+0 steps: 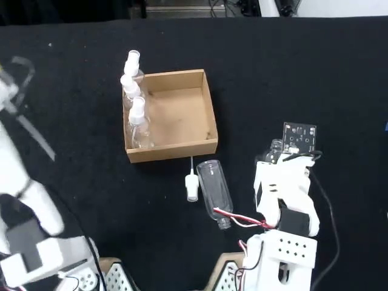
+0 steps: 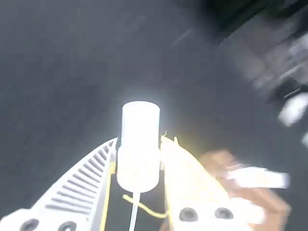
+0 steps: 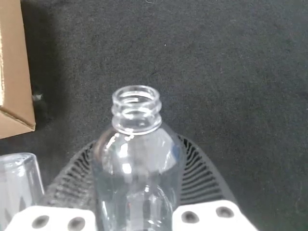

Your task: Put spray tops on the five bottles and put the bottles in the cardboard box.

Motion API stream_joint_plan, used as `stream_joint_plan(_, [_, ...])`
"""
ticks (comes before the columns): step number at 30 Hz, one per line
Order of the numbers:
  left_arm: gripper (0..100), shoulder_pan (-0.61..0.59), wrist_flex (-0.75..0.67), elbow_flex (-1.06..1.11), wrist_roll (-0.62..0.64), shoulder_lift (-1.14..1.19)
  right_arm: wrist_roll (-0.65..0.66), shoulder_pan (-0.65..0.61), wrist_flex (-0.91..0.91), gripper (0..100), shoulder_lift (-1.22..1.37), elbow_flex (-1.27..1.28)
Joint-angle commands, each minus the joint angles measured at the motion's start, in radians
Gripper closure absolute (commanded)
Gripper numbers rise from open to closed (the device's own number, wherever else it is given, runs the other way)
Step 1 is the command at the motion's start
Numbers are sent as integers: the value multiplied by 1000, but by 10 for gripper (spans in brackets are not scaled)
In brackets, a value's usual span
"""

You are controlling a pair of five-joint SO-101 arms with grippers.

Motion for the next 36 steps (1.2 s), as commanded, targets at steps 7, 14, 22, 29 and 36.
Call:
stream_joint_plan(7, [970,392,-290,-159,-6,-167,-5,11,-72,988,-31,13])
stream_joint_plan(14, [970,682,-443,-171,-8,-172,-6,9,-72,988,-31,-13])
stream_joint_plan(22, [970,785,-327,-165,-8,-172,-6,-49,26,987,-31,-208])
stream_joint_plan(29, [970,785,-216,-160,0,-204,-3,-368,23,987,-31,-344])
stream_joint_plan(36, [970,785,-293,-159,0,-215,-5,-551,-23,987,-31,-366])
